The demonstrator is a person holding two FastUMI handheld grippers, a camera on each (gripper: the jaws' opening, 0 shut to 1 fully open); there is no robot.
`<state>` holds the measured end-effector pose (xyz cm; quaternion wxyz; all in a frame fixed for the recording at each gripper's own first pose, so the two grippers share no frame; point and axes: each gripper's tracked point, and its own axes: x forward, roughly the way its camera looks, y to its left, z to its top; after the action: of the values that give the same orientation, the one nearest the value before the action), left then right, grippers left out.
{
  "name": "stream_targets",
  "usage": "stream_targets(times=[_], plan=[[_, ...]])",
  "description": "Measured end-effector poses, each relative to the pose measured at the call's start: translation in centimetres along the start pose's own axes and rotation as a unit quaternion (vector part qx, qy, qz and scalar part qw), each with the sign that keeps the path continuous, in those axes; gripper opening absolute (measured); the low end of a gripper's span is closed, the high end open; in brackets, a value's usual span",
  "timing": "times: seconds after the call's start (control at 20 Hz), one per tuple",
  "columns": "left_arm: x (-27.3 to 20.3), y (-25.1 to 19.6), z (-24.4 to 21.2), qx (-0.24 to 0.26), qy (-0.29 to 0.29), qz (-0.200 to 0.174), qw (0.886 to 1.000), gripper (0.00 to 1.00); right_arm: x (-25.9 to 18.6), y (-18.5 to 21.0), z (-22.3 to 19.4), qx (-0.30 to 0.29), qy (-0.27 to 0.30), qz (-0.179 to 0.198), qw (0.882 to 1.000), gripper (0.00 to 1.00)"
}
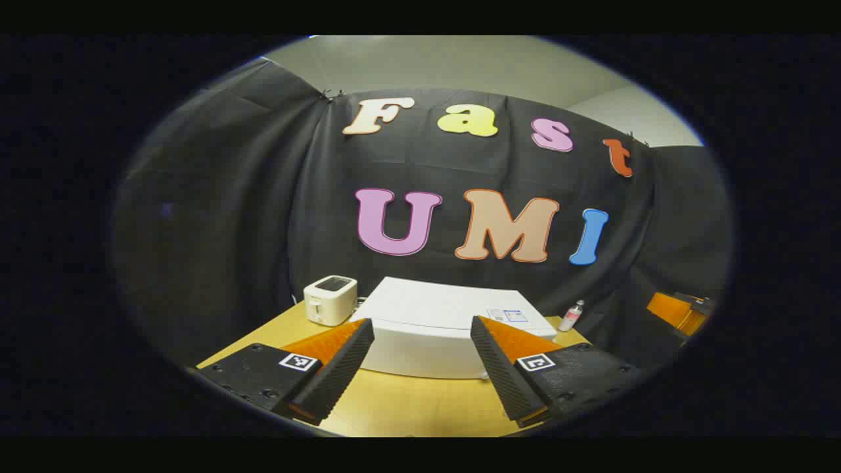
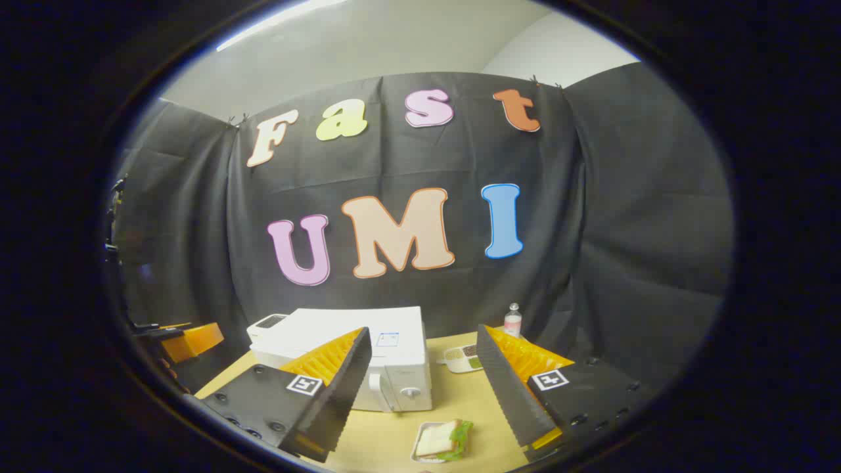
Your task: Open the microwave oven with the left hand, put the food in, and close the microwave oven.
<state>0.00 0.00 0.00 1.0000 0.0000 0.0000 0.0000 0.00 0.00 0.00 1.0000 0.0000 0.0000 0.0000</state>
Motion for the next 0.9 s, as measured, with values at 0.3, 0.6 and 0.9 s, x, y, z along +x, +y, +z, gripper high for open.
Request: stream_targets(times=[0.3, 0.6, 0.9], plan=[[1.4, -0.5, 0.2, 0.013, -0.002, 0.002, 1.000, 0.95, 1.3, -1.6, 1.1, -0.029, -0.007, 0.003, 1.000, 0.92], [2.6, -1.2, 0.7, 0.014, -0.012, -0.005, 1.000, 0.95, 2.7, -2.3, 1.8, -0.024, -0.013, 0.000, 1.000, 0.92], [3.0, -1.2, 0.5, 0.018, -0.009, 0.005, 1.000, 0.95, 3.1, -2.4, 1.1, -0.027, -0.004, 0.004, 1.000, 0.92]])
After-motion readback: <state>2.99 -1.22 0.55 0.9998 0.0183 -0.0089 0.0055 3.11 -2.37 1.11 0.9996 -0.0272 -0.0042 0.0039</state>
